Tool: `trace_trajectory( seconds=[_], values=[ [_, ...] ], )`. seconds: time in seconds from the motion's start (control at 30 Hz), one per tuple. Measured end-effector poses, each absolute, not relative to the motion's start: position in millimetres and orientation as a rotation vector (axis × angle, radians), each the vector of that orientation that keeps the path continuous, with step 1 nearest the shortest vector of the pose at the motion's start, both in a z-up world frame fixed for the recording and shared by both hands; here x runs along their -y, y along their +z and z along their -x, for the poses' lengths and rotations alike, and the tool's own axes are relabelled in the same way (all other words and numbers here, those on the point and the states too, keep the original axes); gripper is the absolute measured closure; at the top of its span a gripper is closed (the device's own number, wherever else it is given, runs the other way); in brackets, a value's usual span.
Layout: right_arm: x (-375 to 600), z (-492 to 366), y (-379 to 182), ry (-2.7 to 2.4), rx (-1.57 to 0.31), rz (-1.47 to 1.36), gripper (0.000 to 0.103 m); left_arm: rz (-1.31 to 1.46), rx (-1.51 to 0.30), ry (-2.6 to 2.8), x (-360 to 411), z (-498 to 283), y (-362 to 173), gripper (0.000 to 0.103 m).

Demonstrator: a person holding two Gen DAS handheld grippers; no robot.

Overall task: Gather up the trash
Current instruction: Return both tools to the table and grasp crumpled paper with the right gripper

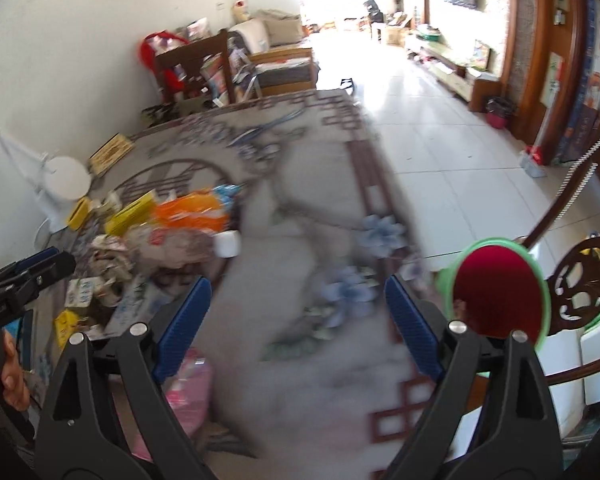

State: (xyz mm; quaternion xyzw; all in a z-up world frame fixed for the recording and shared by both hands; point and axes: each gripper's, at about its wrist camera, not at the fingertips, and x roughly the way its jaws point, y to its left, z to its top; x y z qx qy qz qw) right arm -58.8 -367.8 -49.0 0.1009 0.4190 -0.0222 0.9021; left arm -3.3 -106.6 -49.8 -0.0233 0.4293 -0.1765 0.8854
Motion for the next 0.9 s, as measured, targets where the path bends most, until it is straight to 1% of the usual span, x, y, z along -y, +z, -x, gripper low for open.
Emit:
trace_trajectory(
  seconds=[0.17, 0.3, 0.5, 0.7, 0.73, 0.77, 0.8, 0.87, 0.9],
  values=[
    [304, 33, -69, 0.060, -0.953, -0.250, 0.016, 0.002, -0.918, -0.263, 29, -16, -66, 0.034],
    [249, 5, -76, 0.170, -0.972, -0.235, 0.016, -0.066, -0.945, -0.211, -14, -27, -85, 0.034],
    [180, -48, -82, 0.280, -1.011, -0.110, 0.016, -0.082, -0.954, -0.211, -47, -27, -96, 0.034],
    [129, -90, -116, 0.306, -1.113, 0.009, 0.016, -0.175, -0.894, -0.241, -65, -26, -93, 0.034],
    [125, -94, -123, 0.309, -1.129, 0.016, 0.025, -0.198, -0.878, -0.250, -66, -27, -91, 0.033],
    [123, -97, -127, 0.313, -1.139, 0.016, 0.043, -0.225, -0.861, -0.257, -67, -28, -90, 0.033],
    [122, -98, -131, 0.328, -1.147, 0.004, 0.045, -0.254, -0.842, -0.267, -67, -30, -88, 0.033],
    [123, -99, -131, 0.335, -1.144, -0.020, 0.059, -0.306, -0.807, -0.302, -66, -35, -84, 0.033],
    [123, -97, -128, 0.335, -1.135, -0.018, 0.061, -0.326, -0.796, -0.334, -64, -38, -82, 0.033]
  ],
)
